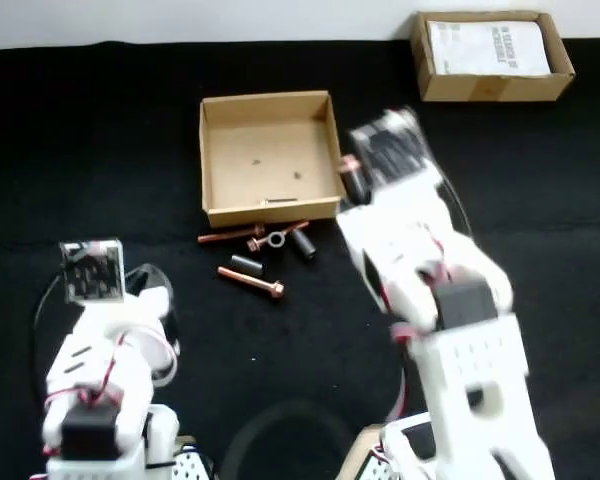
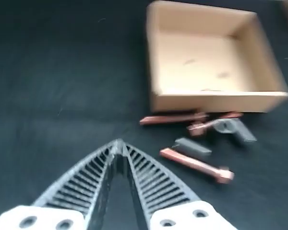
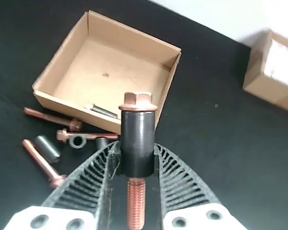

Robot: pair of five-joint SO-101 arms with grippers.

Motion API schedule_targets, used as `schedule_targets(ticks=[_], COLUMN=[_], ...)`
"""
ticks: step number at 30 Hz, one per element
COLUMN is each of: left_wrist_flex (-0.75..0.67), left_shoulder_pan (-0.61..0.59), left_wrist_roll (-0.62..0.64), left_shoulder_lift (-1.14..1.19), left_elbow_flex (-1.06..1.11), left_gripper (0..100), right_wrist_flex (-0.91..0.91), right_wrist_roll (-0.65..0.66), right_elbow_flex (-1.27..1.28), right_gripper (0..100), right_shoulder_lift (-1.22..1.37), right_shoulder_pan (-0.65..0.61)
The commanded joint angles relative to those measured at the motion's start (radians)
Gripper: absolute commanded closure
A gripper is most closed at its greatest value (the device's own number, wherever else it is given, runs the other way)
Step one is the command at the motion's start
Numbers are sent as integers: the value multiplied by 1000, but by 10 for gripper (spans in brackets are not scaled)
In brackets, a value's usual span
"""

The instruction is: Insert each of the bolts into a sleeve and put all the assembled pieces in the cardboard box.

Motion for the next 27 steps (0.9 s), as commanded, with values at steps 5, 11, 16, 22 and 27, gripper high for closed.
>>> schedule_targets(ticks=[5,11,16,22,27], left_wrist_flex=[-397,-324,-259,-290,-290], left_shoulder_pan=[-127,-130,-91,-91,-90], left_wrist_roll=[-5,-6,-6,-6,-6], left_shoulder_lift=[-8,-8,-12,-10,-12], left_elbow_flex=[294,292,292,292,292], left_gripper=[991,991,991,991,991], right_wrist_flex=[-25,-25,-27,-53,-87], right_wrist_roll=[204,391,506,517,522], right_elbow_flex=[-458,-700,-881,-1121,-1316], right_gripper=[991,991,991,991,989], right_shoulder_lift=[461,756,1007,1343,1570], right_shoulder_pan=[-18,-28,-35,-48,-59])
